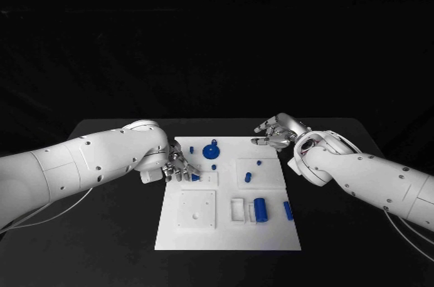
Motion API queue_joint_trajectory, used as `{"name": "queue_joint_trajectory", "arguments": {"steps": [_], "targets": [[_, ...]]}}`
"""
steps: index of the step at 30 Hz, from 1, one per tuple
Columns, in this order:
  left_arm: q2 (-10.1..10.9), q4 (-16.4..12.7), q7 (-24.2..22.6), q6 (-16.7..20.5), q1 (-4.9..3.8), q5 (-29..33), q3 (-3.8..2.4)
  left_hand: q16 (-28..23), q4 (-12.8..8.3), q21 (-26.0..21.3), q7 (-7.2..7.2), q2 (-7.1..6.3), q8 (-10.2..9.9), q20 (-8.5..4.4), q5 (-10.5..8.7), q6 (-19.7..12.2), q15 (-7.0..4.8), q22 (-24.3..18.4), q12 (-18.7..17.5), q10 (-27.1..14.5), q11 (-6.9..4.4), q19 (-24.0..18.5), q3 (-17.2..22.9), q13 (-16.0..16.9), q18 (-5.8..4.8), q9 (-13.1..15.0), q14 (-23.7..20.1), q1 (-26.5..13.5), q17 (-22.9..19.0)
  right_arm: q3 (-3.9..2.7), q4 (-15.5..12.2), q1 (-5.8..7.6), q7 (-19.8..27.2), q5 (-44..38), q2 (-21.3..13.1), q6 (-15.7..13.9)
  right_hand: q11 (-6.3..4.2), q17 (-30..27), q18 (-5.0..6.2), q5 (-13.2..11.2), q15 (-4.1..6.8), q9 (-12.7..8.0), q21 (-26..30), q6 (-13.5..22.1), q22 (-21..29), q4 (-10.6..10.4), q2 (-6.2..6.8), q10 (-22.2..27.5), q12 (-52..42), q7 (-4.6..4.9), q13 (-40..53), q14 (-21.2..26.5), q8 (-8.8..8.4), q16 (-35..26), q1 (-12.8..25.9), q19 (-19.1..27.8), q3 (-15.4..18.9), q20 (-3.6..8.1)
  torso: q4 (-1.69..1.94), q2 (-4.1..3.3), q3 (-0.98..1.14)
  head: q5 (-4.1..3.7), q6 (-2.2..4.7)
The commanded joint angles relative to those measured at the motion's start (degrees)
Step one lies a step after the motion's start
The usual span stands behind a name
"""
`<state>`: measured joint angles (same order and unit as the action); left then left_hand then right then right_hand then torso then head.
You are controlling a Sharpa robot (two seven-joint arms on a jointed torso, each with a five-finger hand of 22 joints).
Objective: Assemble the parts on the task board
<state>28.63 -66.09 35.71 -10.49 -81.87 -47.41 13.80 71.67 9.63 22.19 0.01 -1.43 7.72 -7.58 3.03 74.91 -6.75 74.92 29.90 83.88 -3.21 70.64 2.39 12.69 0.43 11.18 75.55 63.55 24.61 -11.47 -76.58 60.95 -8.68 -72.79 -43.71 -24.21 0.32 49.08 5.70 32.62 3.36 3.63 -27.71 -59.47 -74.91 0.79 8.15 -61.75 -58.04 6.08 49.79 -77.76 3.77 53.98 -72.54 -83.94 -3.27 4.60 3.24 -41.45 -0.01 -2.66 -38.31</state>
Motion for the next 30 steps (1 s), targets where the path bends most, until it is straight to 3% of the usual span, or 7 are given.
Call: {"name": "queue_joint_trajectory", "arguments": {"steps": [1,3,4,8,15,25,30], "targets": [[-0.3,0.2,-0.1,-1.2,0.03,-0.8,-0.02,0.4,-0.5,0.3,-0.24,0.39,0.5,-0.18,0.04,0.8,-0.22,1.2,0.3,2.8,-0.5,0.1,-0.1,0.0,-0.43,0.5,0.3,0.3,0.1,-0.03,-0.2,-0.03,0.3,-0.1,0.0,0.2,0.12,-0.1,0.79,0.1,0.15,-0.1,0.1,0.1,-3.1,-0.3,-0.02,0.2,0.2,0.17,-0.1,-0.1,-0.21,-0.3,0.3,-2.4,-0.1,-0.02,0.04,0.06,0.01,-0.04,0.04],[-0.5,0.3,-0.1,-1.2,0.07,-1.1,-0.02,0.6,-1.0,0.5,-0.38,0.98,0.7,-0.21,0.03,1.1,-0.26,1.2,0.9,2.8,-0.51,0.2,-0.1,0.2,-0.43,0.9,0.5,0.5,0.1,-0.03,-0.2,-0.03,0.3,-0.1,0.0,0.2,0.12,-0.1,0.79,0.1,0.15,-0.1,0.1,0.1,-3.1,-0.3,-0.02,0.2,0.2,0.17,-0.1,-0.1,-0.21,-0.3,0.3,-2.4,-0.1,-0.02,0.03,0.04,0.02,-0.03,0.07],[-0.6,0.4,0.0,-1.0,0.12,-1.2,-0.02,0.7,-2.3,0.7,-0.48,2.16,0.8,-0.23,0.01,1.0,-0.29,1.2,1.2,2.8,-0.51,0.2,-0.5,0.2,-0.43,1.2,0.6,1.1,0.2,-0.03,-0.2,-0.03,0.3,-0.1,0.0,0.2,0.12,-0.1,0.79,0.1,0.15,-0.1,0.1,0.1,-3.1,-0.3,-0.02,0.2,0.2,0.17,-0.1,-0.1,-0.21,-0.3,0.3,-2.4,-0.1,-0.02,0.01,0.03,0.01,-0.03,0.11],[-1.0,0.6,0.0,-0.4,0.25,-1.3,-0.02,0.6,-4.4,1.0,-0.46,4.04,0.6,-0.28,0.3,0.7,-0.34,1.2,1.2,2.8,-0.56,0.1,-1.4,0.0,-0.43,1.6,0.6,1.8,0.3,-0.03,-0.2,-0.03,0.3,-0.1,0.0,0.2,0.1,0.0,0.78,0.2,0.16,-0.1,0.0,0.1,-3.1,-0.4,-0.08,0.1,0.1,0.15,0.0,-0.2,-0.21,-0.3,0.3,-2.4,-0.1,-0.01,0.02,0.03,-0.01,-0.11,0.13],[-1.7,1.1,0.0,-0.4,0.35,-1.8,-0.02,0.8,-5.7,1.3,-0.6,5.37,0.4,-0.33,0.49,1.0,-0.38,1.2,1.6,2.9,-0.68,0.2,-2.2,0.1,-0.43,1.9,0.8,2.0,0.4,-0.03,-0.3,-0.03,0.3,-0.1,-0.1,0.3,0.1,0.0,0.78,0.2,0.16,-0.1,0.0,0.1,-3.1,-0.4,-0.08,0.1,0.1,0.15,0.0,-0.2,-0.21,-0.3,0.3,-2.4,-0.1,-0.01,0.03,0.0,0.03,-0.19,0.1],[-2.6,1.8,0.7,-1.4,0.49,-4.0,-0.03,0.7,-5.1,1.6,-0.49,4.4,0.1,-0.42,0.23,0.9,-0.45,1.2,1.5,2.8,-0.67,0.1,-3.1,0.1,-0.43,1.9,0.7,0.8,0.5,-0.03,-0.4,-0.03,0.2,-0.1,-0.1,0.3,0.1,0.0,0.78,0.2,0.16,-0.1,0.0,0.1,-3.1,-0.4,-0.08,0.1,0.1,0.15,0.0,-0.2,-0.21,-0.3,0.3,-2.4,-0.1,-0.01,0.02,0.02,0.06,-0.27,0.01],[-3.2,2.3,0.8,-2.0,0.75,-5.2,-0.03,0.4,-2.1,1.7,-0.39,1.96,-0.4,-0.51,-0.02,1.1,-0.5,1.1,1.0,2.8,-0.62,-0.1,-2.3,0.3,-0.43,2.0,0.6,-0.3,0.5,-0.03,-0.5,-0.03,0.2,-0.1,-0.1,0.3,0.11,0.0,0.78,0.2,0.17,-0.1,0.1,0.0,-3.1,-0.6,-0.07,0.1,0.1,0.14,0.0,-0.1,-0.22,-0.3,0.5,-2.4,-0.1,-0.01,-0.01,0.02,0.04,-0.33,-0.01]]}}
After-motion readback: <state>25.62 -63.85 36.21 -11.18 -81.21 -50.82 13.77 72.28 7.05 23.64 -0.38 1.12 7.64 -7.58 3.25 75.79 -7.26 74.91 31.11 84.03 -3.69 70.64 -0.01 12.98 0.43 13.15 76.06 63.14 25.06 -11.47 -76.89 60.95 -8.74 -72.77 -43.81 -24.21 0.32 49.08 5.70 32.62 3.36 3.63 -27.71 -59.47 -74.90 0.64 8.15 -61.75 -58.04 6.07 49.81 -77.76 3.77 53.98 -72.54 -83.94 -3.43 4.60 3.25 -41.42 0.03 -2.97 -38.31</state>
